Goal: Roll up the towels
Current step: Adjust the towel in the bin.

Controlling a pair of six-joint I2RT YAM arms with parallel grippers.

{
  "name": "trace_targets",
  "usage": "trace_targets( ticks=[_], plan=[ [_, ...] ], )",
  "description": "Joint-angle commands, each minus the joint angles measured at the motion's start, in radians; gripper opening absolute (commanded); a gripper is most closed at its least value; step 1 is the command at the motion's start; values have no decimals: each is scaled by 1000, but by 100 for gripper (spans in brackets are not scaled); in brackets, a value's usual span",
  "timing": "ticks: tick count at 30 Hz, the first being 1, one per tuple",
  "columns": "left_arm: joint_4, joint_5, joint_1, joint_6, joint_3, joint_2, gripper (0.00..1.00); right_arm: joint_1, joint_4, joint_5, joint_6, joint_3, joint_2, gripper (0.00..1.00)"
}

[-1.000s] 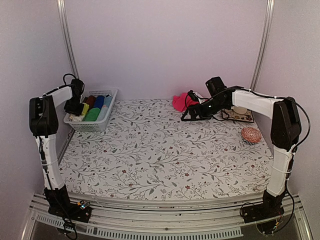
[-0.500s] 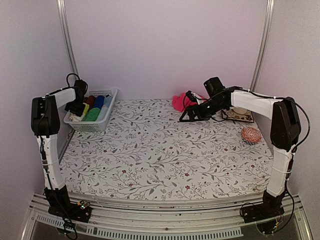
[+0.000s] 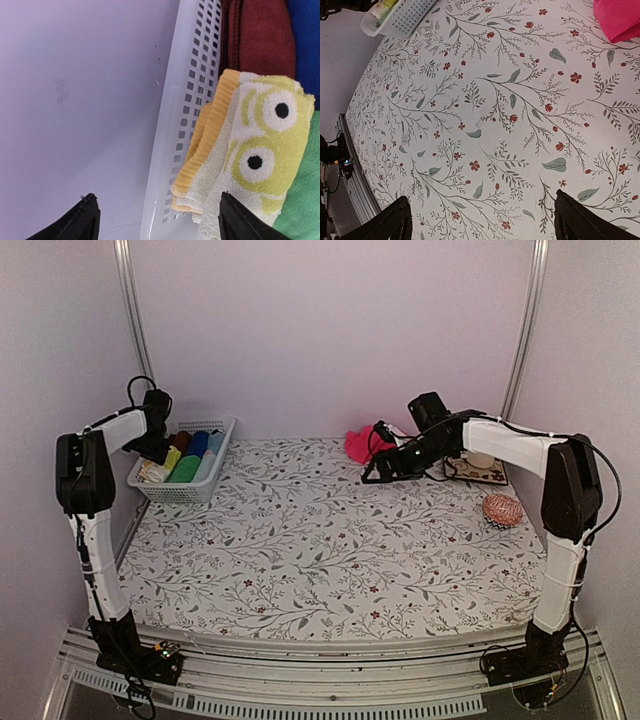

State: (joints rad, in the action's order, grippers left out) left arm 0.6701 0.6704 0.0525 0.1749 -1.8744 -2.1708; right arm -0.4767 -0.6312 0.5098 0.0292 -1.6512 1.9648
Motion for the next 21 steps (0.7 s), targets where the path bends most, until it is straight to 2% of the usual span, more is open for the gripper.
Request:
trace_targets(
  ticks=[1,4,10,13,16,21],
  plan=[
    [2,-23,-13,-24,-19,63,86,-2,-83,-87,40,-96,-44,99],
    [28,-68,-14,-54,-28,98,96,7,-140,-95,66,-165,-46,99],
    [39,-148,-61,-131,22,233,97,48,-301,-30,198,-351,-45,99],
    [-9,-202,-120,-196,138,327,97,60,-380,-39,318,-487,-34,99],
    [-95,-202,-227,-262,296,406,97,79,-405,-50,441,-582,-49,99],
    [-134,-239,-367,-340,450,441,97,116,-408,-61,606,-594,-103,99]
  ],
)
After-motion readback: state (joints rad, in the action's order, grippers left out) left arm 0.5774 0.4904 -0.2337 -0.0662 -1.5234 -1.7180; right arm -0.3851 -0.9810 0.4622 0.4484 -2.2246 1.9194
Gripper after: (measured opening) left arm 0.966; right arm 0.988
